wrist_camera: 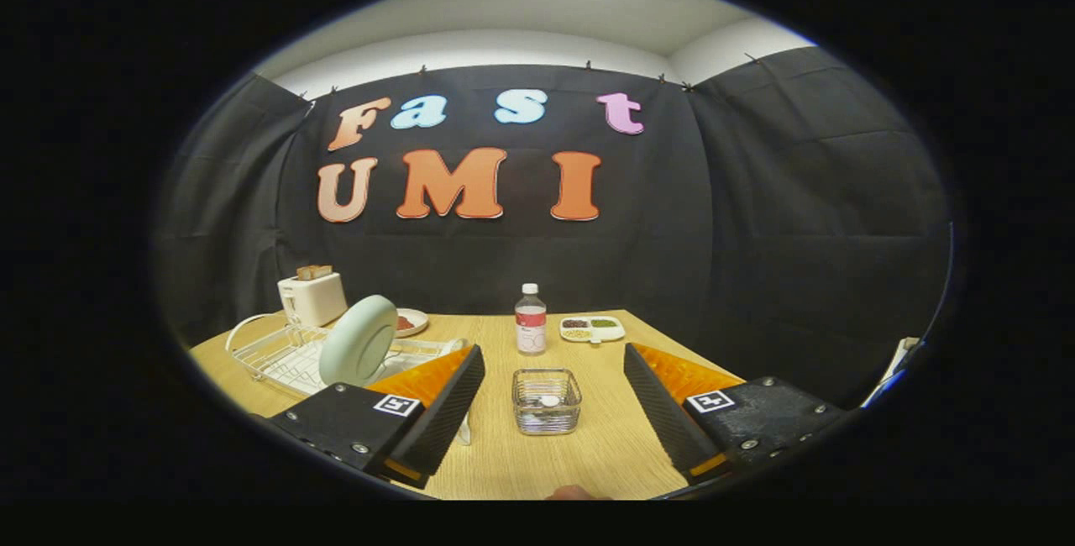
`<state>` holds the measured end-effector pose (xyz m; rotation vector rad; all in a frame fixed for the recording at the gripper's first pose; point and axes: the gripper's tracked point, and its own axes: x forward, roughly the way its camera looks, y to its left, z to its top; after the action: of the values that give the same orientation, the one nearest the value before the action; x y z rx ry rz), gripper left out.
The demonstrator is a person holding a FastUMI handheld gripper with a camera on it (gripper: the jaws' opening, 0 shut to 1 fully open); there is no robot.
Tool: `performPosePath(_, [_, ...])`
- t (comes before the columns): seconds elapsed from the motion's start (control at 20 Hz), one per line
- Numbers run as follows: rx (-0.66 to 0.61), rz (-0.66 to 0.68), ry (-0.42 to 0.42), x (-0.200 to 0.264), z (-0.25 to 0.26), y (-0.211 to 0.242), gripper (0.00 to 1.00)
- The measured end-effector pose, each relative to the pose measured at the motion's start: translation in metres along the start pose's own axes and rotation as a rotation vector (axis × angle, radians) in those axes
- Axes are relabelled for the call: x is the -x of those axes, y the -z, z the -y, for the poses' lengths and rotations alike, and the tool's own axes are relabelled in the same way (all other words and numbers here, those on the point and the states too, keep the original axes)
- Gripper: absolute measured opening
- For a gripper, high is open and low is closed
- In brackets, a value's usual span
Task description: Take the plate from the dish rack, then take the spoon from the basket and place it into the plate.
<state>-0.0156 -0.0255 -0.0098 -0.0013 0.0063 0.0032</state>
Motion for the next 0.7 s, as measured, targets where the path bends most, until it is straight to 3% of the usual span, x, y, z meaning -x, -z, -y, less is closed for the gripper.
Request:
performPosePath(0.45, [-0.028,-0.011,0.015,0.004,0.015,0.006,0.99])
performPosePath(0.7, [-0.034,-0.050,-0.070,-0.007,-0.027,-0.005,0.99])
